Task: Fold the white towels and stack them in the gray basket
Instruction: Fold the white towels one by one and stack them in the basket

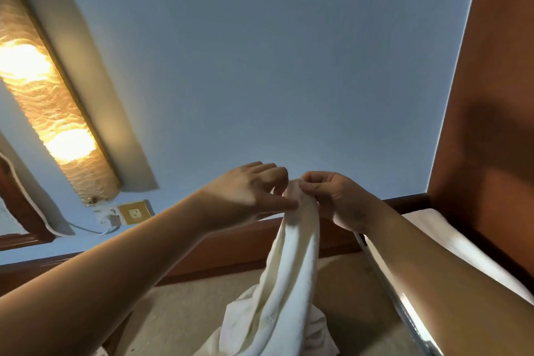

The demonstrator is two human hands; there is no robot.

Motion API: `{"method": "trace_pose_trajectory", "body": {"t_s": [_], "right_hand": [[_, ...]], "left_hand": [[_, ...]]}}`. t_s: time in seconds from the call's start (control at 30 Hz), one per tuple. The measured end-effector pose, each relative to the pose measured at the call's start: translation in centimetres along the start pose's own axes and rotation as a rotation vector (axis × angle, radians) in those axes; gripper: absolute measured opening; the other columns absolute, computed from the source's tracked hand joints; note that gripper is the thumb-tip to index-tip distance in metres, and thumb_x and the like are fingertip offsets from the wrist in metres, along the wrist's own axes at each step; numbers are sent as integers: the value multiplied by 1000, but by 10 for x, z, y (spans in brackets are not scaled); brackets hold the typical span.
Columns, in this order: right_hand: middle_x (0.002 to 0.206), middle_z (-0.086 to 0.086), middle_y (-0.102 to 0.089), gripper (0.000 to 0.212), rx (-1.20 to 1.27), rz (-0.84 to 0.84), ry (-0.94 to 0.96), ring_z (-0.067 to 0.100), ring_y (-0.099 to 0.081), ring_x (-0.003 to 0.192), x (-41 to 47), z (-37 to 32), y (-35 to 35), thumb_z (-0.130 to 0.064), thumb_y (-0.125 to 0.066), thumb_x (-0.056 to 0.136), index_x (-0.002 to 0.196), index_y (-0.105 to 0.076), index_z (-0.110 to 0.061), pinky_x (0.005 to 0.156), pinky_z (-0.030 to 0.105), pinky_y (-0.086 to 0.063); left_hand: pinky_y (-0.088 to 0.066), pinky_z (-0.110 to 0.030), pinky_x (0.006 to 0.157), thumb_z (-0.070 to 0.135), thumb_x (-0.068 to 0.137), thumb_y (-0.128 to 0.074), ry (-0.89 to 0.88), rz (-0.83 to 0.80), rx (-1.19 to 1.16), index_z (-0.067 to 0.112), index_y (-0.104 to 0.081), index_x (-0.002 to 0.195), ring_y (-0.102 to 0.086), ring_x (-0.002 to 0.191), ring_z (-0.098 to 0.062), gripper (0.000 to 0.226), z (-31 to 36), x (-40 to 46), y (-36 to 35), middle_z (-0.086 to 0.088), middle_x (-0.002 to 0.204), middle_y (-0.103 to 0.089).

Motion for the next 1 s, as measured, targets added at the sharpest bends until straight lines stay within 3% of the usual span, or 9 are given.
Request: {"method": "trace_pose_trajectory", "body": {"t_s": [0.1, 0.2, 0.3, 0.4, 0.47, 0.57, 0.67, 0.8, 1.0], "right_hand": [[105, 14, -71, 35, -211, 122, 31, 33, -66, 102, -5, -11, 9, -41, -71, 96, 106, -75, -7, 94, 43, -56], [94, -2, -76, 23, -331, 321, 70, 22, -73, 93, -19, -11, 11, -45, -74, 91, 99, -75, -24, 83, 32, -63], [101, -13, -72, 17, -403, 739, 170, 10, -71, 96, -53, 16, 7, -37, -74, 94, 108, -65, -35, 82, 25, -61], [107, -11, -66, 16, -589, 1085, 522, 7, -68, 94, -98, 33, -31, -39, -66, 97, 111, -66, -30, 79, 20, -61], [114, -9, -62, 37, -745, 1077, 592, 0, -65, 97, -102, 40, -59, -49, -58, 98, 122, -69, -23, 77, 7, -54], [124, -4, -62, 45, -940, 1111, 448, -5, -56, 100, -95, 36, -73, -38, -73, 92, 135, -67, -26, 75, -9, -35], [128, 1, -62, 52, -1041, 1108, 388, 6, -61, 106, -86, 35, -81, -34, -78, 90, 139, -64, -26, 83, 2, -44], [130, 1, -62, 37, -1083, 1178, 429, 13, -64, 108, -77, 29, -98, -38, -71, 93, 128, -69, -26, 83, 22, -61], [122, 6, -67, 28, -1138, 1272, 369, 16, -68, 99, -55, 13, -107, -42, -72, 93, 107, -76, -19, 82, 23, -56]], "left_hand": [[-40, -32, 62, 27, 108, -57, -63, 29, 18, 25, -76, 114, -45, 81, -22, 20, 0, 16, 4, -11, 100, -62], [-49, -35, 81, 33, 107, -58, -73, -87, -48, 27, -69, 122, -55, 99, -24, 20, -7, 32, -3, -2, 113, -67], [-53, -41, 83, 31, 102, -63, 4, -204, -117, 23, -71, 111, -57, 106, -20, 15, -20, 45, -10, 8, 101, -72], [-56, -40, 79, 32, 101, -62, 111, -320, -161, 29, -69, 113, -56, 102, -15, 14, -30, 55, -18, 11, 100, -71], [-56, -39, 80, 36, 102, -58, 150, -402, -176, 36, -67, 115, -57, 100, -14, 15, -32, 63, -22, 10, 102, -69], [-57, -40, 80, 36, 101, -54, 149, -489, -164, 40, -67, 113, -60, 97, -14, 18, -29, 74, -23, 10, 100, -64], [-57, -40, 80, 34, 99, -53, 147, -547, -115, 41, -69, 111, -60, 94, -14, 21, -29, 80, -16, 10, 96, -58], [-52, -33, 73, 30, 98, -52, 152, -536, -65, 38, -70, 113, -55, 83, -9, 24, -34, 80, 2, 11, 92, -50], [-48, -32, 72, 27, 96, -54, 219, -450, -24, 34, -70, 114, -53, 83, -16, 25, -56, 72, 33, 9, 90, -49]]}}
Point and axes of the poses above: each hand's wrist, its own x-axis towards the middle knuckle, its own y-axis out of the back of the hand, z = x × y, the point moved 7 cm from there along x, towards the middle knuckle
